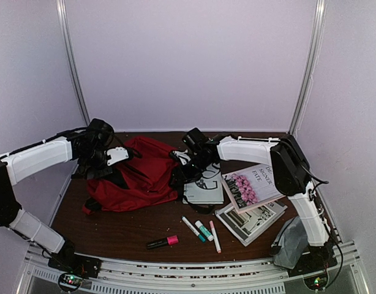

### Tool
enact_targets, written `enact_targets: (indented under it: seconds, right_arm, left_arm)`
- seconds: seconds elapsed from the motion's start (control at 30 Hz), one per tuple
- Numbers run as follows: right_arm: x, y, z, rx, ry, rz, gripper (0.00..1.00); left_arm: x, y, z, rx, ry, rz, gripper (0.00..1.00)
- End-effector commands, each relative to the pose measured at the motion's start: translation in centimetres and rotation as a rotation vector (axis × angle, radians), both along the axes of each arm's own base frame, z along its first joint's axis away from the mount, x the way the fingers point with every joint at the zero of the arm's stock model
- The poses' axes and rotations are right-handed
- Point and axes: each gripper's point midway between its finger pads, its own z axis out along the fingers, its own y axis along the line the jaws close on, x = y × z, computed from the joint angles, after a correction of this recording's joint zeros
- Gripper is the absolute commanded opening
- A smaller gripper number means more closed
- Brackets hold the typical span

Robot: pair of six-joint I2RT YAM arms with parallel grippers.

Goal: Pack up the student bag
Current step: Adjust the student bag at the corner of the board.

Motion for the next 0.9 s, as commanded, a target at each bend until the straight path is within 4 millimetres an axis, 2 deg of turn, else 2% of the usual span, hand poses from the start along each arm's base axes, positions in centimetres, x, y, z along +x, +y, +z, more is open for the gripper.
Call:
enact_targets:
  seconds: [0.0, 0.07, 0.1, 0.17, 0.3, 0.37, 0.53, 0.63, 0.7, 0.87]
  right_arm:
    - [0.3, 0.7, 0.1, 0.019, 0.003, -0.019, 0.64]
    - [0.5, 0.8, 0.0, 0.020, 0.007, -0.029, 0.64]
    - [0.6, 0.9, -0.2, 0.018, 0.011, -0.033, 0.63]
    - [1.1, 1.3, -0.2, 0.013, 0.011, -0.043, 0.59]
    - [2.3, 1.7, -0.6, 0.020, -0.011, -0.083, 0.50]
    - [3.8, 2.5, 0.8, 0.050, -0.059, -0.111, 0.47]
    - [6.0, 4.5, 1.8, 0.105, -0.095, -0.134, 0.37]
    - [6.5, 5.7, 2.8, 0.171, -0.118, -0.111, 0.22]
    - [7.3, 6.4, 3.7, 0.202, -0.153, -0.112, 0.10]
    - [10.2, 6.7, 5.9, 0.255, -0.254, -0.144, 0.06]
  left_arm:
    - [1.6, -1.1, 2.9, -0.085, -0.171, -0.021, 0.30]
    - [1.4, -1.4, 3.2, -0.112, -0.183, -0.027, 0.01]
    - [1.3, -1.5, 3.2, -0.124, -0.185, -0.029, 0.00]
    - [0.6, -1.7, 3.2, -0.150, -0.175, -0.031, 0.00]
    - [-1.0, -1.7, 5.0, -0.246, -0.182, 0.025, 0.00]
    - [-2.1, -2.3, 6.2, -0.298, -0.205, 0.022, 0.00]
    - [-5.5, -5.1, 8.6, -0.389, -0.235, -0.043, 0.00]
    - [-6.8, -6.8, 9.0, -0.419, -0.209, -0.062, 0.00]
    - [-7.0, -7.4, 9.4, -0.434, -0.213, -0.046, 0.00]
    - [-7.5, -9.6, 10.7, -0.510, -0.202, -0.029, 0.00]
